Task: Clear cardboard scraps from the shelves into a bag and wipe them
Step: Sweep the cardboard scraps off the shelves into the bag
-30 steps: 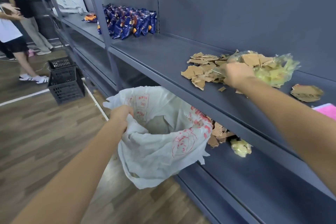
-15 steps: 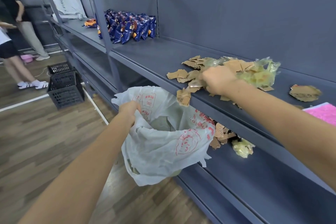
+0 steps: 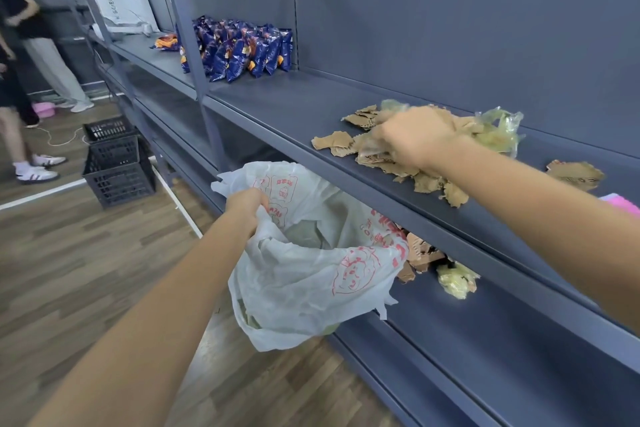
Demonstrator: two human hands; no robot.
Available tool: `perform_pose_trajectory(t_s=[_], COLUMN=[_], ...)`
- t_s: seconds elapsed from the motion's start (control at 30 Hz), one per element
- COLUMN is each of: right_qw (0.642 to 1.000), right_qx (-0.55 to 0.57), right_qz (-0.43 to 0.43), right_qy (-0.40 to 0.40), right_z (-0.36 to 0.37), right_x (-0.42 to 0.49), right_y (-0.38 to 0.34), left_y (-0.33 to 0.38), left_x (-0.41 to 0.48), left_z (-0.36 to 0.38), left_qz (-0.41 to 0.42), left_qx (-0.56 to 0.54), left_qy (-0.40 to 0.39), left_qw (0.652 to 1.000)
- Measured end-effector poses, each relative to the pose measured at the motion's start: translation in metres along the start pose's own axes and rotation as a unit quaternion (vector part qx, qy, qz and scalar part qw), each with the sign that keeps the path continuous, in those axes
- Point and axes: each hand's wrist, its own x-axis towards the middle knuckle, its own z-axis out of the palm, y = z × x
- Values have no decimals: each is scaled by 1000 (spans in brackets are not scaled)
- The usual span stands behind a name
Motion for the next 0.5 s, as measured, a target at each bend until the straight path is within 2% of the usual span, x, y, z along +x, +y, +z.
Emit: perform_pose_trajectory(t_s=[0.1,0.27,0.5], right_qw=[996,987,982], right_qx=[-27,-33,18], right_qz=[-81,-158,-183], right_qy=[-8,-4,-47], right_z=[5,9,26], right_x=[-1,3,18], right_y=[-36,-81,-115], left_y=[2,2,5], left_x=[0,5,8], left_z=[2,4,8], left_qz=[-3,5,12], left_qx=[5,-7,7], left_qy=[-3,5,19], left_qw=[1000,1000,1000])
